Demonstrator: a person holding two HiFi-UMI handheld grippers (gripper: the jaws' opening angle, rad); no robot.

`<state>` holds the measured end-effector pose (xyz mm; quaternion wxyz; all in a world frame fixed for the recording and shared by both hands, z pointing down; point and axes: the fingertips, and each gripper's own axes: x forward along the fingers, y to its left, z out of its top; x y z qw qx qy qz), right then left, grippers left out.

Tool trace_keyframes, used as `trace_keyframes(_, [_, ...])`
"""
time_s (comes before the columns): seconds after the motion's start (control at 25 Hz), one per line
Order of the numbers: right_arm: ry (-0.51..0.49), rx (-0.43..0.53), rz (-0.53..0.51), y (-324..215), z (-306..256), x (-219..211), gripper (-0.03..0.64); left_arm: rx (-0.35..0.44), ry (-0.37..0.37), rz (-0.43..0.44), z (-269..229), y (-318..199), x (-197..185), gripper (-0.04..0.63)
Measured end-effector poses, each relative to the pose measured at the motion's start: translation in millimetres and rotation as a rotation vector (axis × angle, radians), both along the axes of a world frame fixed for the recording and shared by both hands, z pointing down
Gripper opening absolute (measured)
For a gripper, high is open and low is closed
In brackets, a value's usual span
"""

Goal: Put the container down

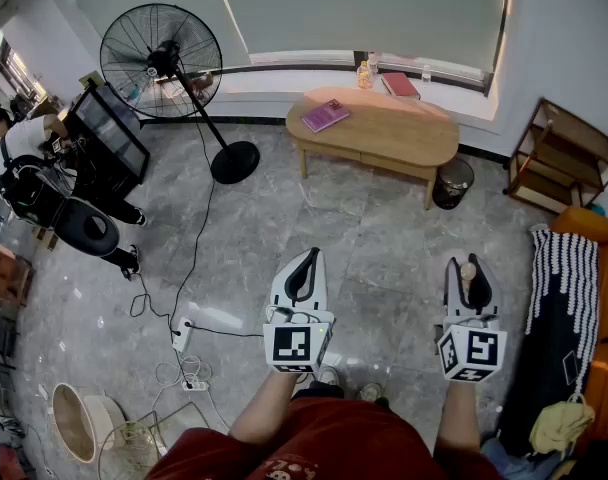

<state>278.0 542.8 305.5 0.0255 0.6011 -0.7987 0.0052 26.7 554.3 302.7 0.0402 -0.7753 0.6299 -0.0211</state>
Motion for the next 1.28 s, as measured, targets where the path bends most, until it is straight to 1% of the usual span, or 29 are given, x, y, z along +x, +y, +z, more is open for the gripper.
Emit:
trace_keyframes(0.2, [0.012,0.006,-0.016,20.7,-14.3,-30.2,0.135,0.047,0.0,0.007,-23.8,22.4,-26.4,0.005])
trace_keyframes(0.28, [0.014,0.012,-0.018,26.2,-16.9,-46.6,0.135,0.053,-0.002,0.008,-25.9,28.0,-43.9,0.006])
trace_keyframes(0.4, [0.026,0.025,-0.037,28.6,-23.1,-70.8,0.135,0.05,0.026,-0.015,-25.9,35.7,-68.9,0.005])
trace_keyframes(0.52, [0.031,0.033,-0.047,30.9,-27.3,-85.7,0.135,0.054,0.035,-0.027,-27.5,40.7,-83.1,0.005])
trace_keyframes(0.68, [0.031,0.039,-0.058,30.5,-28.3,-102.7,0.135,0.062,0.051,-0.029,-27.8,40.3,-98.5,0.006])
trace_keyframes(0.92, [0.034,0.042,-0.068,26.4,-27.2,-140.1,0.135,0.07,0.068,-0.024,-26.8,33.9,-133.6,0.005])
trace_keyframes(1.2, [0.024,0.039,-0.049,22.6,-30.1,-176.7,0.135,0.067,0.065,-0.009,-28.2,28.6,-172.4,0.005])
trace_keyframes(1.28, [0.028,0.034,-0.053,17.9,-27.4,-183.9,0.135,0.053,0.072,-0.012,-23.2,24.6,-180.5,0.005])
